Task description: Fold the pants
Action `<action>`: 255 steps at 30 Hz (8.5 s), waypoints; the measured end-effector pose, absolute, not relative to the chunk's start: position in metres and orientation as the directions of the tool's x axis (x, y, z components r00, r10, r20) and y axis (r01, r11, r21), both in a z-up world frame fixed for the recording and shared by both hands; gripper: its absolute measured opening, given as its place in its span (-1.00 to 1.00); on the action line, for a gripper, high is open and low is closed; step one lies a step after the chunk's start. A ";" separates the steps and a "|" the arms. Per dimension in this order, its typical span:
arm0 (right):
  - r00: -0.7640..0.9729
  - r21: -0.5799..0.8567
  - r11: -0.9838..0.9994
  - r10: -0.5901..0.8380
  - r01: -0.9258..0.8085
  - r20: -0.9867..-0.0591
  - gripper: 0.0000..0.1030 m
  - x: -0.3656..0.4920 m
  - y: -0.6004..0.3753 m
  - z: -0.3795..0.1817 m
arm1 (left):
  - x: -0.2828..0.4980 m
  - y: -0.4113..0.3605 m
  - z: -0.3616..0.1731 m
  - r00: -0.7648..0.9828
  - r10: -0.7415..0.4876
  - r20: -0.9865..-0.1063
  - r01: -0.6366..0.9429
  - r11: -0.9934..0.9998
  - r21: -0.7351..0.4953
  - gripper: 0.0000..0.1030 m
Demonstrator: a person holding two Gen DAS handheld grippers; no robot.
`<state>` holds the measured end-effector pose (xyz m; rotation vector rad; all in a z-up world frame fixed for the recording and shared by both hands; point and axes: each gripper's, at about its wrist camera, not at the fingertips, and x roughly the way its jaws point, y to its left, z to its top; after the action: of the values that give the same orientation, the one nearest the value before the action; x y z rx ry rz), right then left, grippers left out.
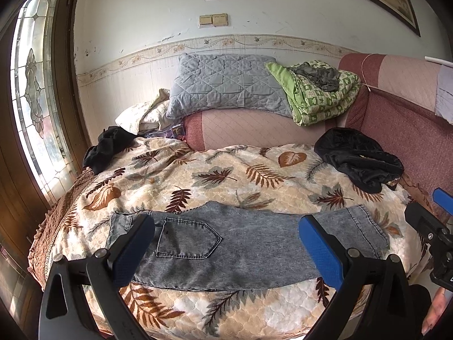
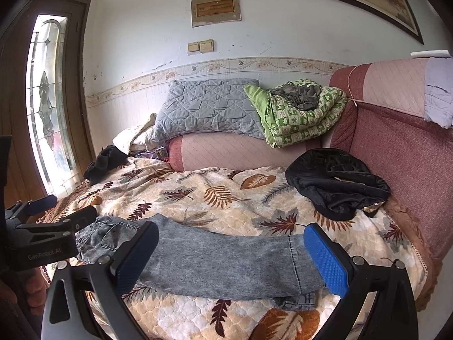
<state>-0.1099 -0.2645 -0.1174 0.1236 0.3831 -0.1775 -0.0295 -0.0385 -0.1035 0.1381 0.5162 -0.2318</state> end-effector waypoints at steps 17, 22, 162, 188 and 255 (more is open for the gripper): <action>0.917 0.136 0.959 -0.190 0.251 -0.350 1.00 -0.127 -0.295 -0.111 | -0.036 -0.061 -0.083 0.836 -0.149 -0.528 0.203 0.978 0.044 0.97; 0.919 0.138 0.959 -0.187 0.248 -0.348 1.00 -0.128 -0.296 -0.111 | -0.044 -0.066 -0.077 0.877 -0.102 -0.470 0.199 0.967 0.161 0.97; 0.894 0.072 0.994 -0.037 0.077 -0.447 1.00 -0.082 -0.219 -0.150 | -0.005 -0.007 -0.159 0.820 -0.036 -0.571 0.102 0.991 0.085 0.97; 0.714 0.277 0.876 -0.103 0.395 -0.692 1.00 -0.047 -0.420 -0.230 | 0.036 -0.010 -0.211 0.735 -0.005 -0.678 0.136 0.981 0.141 0.97; 0.482 -0.149 0.916 -0.329 0.373 -0.812 -0.95 -0.030 -0.445 -0.315 | 0.096 -0.082 -0.293 0.560 -0.026 -0.828 0.318 0.930 0.186 0.97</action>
<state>-0.0300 -0.4454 -0.3149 0.0495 0.9785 -0.4277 0.0959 -0.0816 -0.2930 0.3337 0.9588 -0.2072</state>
